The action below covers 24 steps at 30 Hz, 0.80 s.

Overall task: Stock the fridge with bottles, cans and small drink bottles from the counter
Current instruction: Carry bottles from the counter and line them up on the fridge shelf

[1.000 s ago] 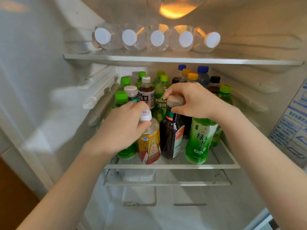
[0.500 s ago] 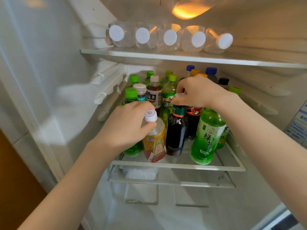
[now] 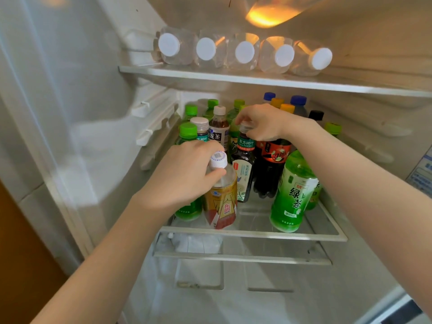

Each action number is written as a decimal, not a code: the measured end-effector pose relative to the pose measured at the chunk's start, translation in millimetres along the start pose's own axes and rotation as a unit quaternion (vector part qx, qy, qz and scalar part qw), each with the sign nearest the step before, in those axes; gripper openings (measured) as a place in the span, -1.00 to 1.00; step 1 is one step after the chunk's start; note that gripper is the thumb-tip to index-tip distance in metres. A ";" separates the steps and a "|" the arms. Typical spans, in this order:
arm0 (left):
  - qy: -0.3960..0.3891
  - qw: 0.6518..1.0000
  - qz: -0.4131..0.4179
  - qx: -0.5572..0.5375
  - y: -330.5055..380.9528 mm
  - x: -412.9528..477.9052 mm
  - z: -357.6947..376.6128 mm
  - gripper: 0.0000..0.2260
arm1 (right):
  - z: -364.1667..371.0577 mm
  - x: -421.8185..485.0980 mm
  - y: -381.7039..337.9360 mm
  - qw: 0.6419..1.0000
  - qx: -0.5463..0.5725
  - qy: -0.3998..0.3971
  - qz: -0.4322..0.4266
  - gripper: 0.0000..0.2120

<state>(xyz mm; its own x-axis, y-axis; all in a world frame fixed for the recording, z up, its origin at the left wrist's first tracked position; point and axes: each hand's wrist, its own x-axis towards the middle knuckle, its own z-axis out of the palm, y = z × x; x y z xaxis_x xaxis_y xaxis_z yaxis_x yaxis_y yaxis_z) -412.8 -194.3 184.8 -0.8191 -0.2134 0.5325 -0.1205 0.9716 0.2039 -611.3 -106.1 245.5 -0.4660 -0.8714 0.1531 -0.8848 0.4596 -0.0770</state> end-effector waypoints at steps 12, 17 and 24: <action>-0.053 0.997 0.028 -0.050 3.2 29.1 20.2 -0.58 | -1.6 -15.8 2.4 0.998 0.020 0.051 0.011 -0.37; -0.096 0.991 0.019 -0.092 0.9 52.9 19.1 -0.64 | 9.5 -78.6 5.7 0.920 0.025 0.391 0.010 -0.63; -0.095 0.989 -0.031 -0.112 1.2 117.0 19.4 -0.59 | 58.3 -102.2 22.1 0.854 0.111 0.488 0.143 -0.78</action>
<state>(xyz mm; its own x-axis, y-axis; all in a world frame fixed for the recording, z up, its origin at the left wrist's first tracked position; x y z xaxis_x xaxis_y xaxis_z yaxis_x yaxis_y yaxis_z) -519.7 -216.1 231.5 -0.9070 -0.2283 0.3539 -0.0644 0.9056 0.4192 -583.3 -16.9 170.7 -0.5341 -0.1204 0.8368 -0.7645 0.4913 -0.4173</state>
